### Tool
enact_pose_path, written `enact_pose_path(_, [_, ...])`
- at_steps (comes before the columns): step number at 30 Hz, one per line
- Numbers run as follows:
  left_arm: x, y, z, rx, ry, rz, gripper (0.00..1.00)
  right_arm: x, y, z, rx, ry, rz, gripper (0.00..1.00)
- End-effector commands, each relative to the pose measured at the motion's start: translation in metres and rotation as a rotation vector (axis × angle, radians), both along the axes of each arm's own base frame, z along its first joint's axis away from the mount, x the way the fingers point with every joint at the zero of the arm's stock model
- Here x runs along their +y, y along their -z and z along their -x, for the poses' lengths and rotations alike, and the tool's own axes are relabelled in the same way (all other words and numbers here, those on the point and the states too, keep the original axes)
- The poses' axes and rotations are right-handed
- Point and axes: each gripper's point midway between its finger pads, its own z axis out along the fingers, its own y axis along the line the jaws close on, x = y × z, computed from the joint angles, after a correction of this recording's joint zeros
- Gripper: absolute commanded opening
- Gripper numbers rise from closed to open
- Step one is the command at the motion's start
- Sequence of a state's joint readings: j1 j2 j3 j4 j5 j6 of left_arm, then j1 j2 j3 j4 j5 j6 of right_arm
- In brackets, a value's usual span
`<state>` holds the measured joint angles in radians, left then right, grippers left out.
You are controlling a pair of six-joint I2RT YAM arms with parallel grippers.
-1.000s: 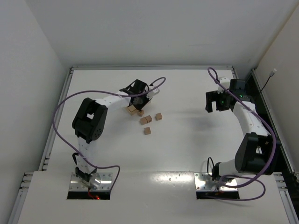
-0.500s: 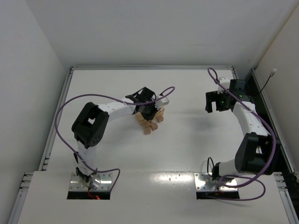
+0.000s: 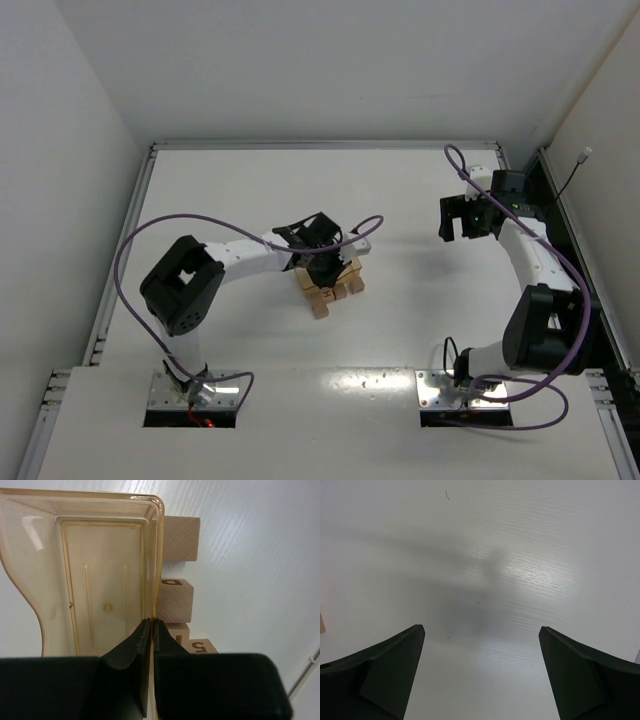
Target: Build the wood block tower
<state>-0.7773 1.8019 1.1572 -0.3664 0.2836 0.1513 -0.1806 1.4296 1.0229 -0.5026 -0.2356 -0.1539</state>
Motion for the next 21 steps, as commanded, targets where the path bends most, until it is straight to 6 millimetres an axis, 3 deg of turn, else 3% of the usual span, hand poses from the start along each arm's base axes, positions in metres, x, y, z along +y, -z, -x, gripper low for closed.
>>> enact_pose_path(1, [0.003, -0.018, -0.022, -0.042, -0.115, 0.044, 0.0, 0.003, -0.013, -0.005, -0.055, -0.016, 0.003, 0.96])
enact_pose_path(3, [0.011, -0.014, -0.048, -0.051, -0.211, 0.024, 0.0, 0.003, -0.013, -0.005, -0.055, -0.016, 0.003, 0.96])
enact_pose_path(6, [0.039, -0.018, -0.103, -0.088, -0.463, 0.008, 0.0, 0.003, -0.013, -0.005, -0.053, -0.009, -0.003, 0.96])
enact_pose_path(10, [0.099, -0.038, -0.176, -0.129, -0.84, 0.048, 0.0, 0.002, -0.013, -0.005, -0.051, 0.004, -0.002, 0.96])
enact_pose_path(12, [0.126, -0.049, -0.203, -0.165, -0.983, 0.046, 0.0, 0.003, -0.013, -0.005, -0.049, 0.01, -0.007, 0.96])
enact_pose_path(13, [0.148, -0.044, -0.215, -0.15, -1.08, 0.042, 0.0, 0.003, -0.01, -0.005, -0.04, 0.01, -0.009, 0.96])
enact_pose_path(16, [0.201, -0.043, -0.234, -0.15, -1.273, -0.009, 0.0, 0.003, -0.011, -0.006, -0.048, 0.018, -0.015, 0.96])
enact_pose_path(17, [0.215, -0.031, -0.232, -0.112, -1.343, -0.037, 0.0, 0.003, -0.011, -0.006, -0.046, 0.025, -0.02, 0.96])
enact_pose_path(21, [0.265, -0.018, -0.236, -0.104, -1.487, -0.086, 0.0, 0.005, -0.011, -0.006, -0.047, 0.019, -0.028, 0.96])
